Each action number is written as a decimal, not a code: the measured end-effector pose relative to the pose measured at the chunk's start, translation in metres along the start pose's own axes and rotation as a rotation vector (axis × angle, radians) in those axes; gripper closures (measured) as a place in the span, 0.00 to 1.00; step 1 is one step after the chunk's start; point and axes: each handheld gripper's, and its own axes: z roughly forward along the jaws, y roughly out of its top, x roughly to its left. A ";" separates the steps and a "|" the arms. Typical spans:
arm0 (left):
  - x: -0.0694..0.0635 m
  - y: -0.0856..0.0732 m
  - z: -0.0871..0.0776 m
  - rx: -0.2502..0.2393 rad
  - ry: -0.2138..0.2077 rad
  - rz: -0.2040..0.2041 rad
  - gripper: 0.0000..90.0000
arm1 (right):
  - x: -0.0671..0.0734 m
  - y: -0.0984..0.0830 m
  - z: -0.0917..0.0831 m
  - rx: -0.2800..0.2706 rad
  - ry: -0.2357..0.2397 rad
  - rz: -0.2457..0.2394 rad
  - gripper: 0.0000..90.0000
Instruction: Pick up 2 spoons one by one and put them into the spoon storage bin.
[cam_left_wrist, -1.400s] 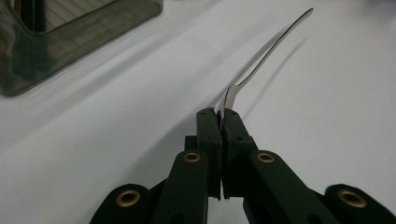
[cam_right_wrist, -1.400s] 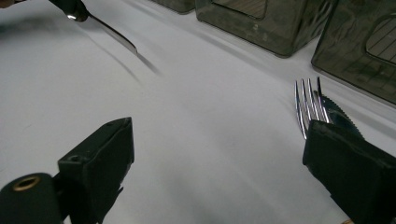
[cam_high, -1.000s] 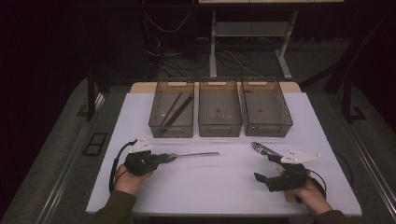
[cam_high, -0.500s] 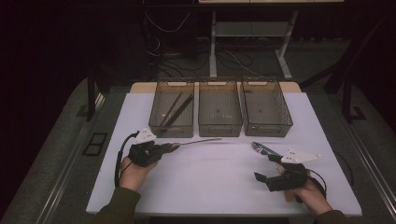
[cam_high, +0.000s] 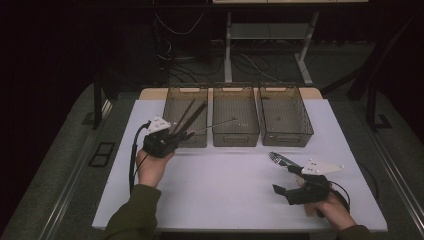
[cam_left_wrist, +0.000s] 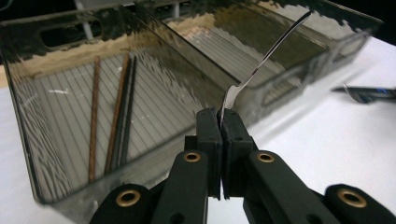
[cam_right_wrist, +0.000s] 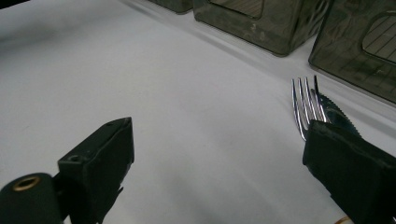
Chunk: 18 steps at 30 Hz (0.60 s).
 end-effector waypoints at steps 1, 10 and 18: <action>-0.001 0.003 0.003 0.001 0.007 -0.001 0.98 | 0.000 0.000 0.000 0.000 0.000 0.002 0.10; -0.005 0.022 0.034 0.010 0.048 -0.013 0.98 | 0.000 0.000 0.000 -0.001 0.002 0.003 0.10; -0.013 0.038 0.062 0.033 0.090 -0.012 0.98 | 0.000 0.000 -0.001 -0.003 0.004 0.001 0.10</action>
